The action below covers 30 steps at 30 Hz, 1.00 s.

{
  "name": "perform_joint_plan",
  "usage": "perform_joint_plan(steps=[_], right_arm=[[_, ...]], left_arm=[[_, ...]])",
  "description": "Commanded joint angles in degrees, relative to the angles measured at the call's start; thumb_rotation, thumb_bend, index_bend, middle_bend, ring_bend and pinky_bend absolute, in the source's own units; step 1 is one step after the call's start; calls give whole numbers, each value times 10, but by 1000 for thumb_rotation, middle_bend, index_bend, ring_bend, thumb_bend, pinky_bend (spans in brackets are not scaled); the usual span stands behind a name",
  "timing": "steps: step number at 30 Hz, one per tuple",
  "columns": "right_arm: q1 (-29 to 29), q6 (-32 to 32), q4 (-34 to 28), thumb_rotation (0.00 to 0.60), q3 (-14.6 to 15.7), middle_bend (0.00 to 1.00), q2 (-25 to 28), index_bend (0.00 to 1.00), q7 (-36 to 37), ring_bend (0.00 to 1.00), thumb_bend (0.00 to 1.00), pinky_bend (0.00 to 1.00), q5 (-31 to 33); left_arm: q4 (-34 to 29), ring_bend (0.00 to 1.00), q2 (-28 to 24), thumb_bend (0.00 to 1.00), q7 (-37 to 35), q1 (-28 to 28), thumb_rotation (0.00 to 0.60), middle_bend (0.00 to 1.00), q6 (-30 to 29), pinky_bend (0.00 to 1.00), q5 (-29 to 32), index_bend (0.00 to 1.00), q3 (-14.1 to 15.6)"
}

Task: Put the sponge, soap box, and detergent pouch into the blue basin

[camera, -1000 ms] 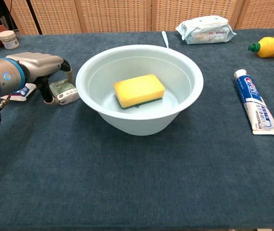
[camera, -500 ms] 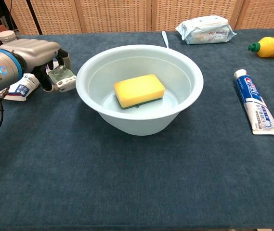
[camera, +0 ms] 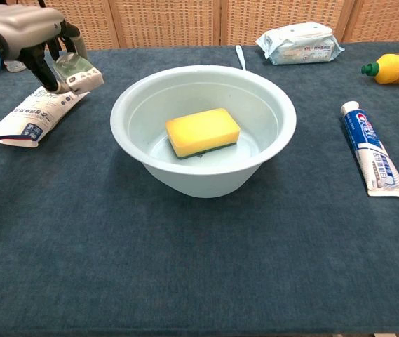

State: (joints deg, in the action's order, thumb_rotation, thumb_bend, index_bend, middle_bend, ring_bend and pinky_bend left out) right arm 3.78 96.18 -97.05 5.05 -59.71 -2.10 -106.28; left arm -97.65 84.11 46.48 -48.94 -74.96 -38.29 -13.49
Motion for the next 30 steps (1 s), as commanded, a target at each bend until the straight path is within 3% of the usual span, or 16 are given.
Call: perform_joint_plan(steps=[1,10,20,30], right_arm=[[0,-1,0,600,0,0,0,59,0,0,105,0,0],[1,1,-1,600,1,0,0,59,-1,0,105,0,-2],[1,2,0,600,-1,0,2,59,3,0,105,0,1],[2,9,0,600,-2,0,6,60,14,0,106,0,2]], left_arm=[[-34,336,-27,403,5,1,600,363,-14,325,-1,722,-20],[-83,335,-33,397,-42,9,600,364,-39,325,-69,722,-34],[-102,335,31,381,-62,0,600,363,-39,325,-166,722,-8],[-98,329,102,362,-34,-11,600,329,-30,325,-189,689,14]])
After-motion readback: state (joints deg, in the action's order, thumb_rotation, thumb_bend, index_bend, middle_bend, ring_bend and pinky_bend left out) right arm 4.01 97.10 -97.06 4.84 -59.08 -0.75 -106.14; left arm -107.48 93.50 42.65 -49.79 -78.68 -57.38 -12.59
